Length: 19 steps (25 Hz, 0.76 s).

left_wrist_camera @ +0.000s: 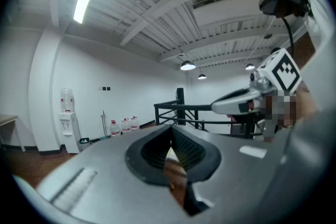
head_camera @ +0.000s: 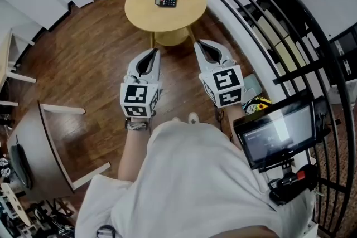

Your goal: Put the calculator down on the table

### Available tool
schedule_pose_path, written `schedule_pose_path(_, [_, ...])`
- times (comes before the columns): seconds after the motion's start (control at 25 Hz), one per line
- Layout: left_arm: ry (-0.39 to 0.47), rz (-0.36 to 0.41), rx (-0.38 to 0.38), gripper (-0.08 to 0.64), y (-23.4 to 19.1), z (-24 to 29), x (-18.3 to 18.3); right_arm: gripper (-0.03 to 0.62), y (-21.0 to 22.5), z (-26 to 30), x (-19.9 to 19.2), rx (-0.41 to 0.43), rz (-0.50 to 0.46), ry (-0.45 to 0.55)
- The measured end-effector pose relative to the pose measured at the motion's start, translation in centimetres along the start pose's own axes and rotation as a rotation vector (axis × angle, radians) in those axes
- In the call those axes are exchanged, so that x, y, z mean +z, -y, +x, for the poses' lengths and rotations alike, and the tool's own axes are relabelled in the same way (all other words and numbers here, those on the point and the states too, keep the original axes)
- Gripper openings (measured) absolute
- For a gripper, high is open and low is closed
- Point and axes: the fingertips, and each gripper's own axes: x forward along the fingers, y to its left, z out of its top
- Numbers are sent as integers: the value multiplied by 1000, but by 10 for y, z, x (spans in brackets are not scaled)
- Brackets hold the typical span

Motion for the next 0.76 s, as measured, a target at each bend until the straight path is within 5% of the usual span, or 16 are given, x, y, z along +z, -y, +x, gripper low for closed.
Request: schedule_pose_path(0.76, [23, 0, 0, 6, -14, -15, 2, 3, -23, 4, 18, 17, -1, 34])
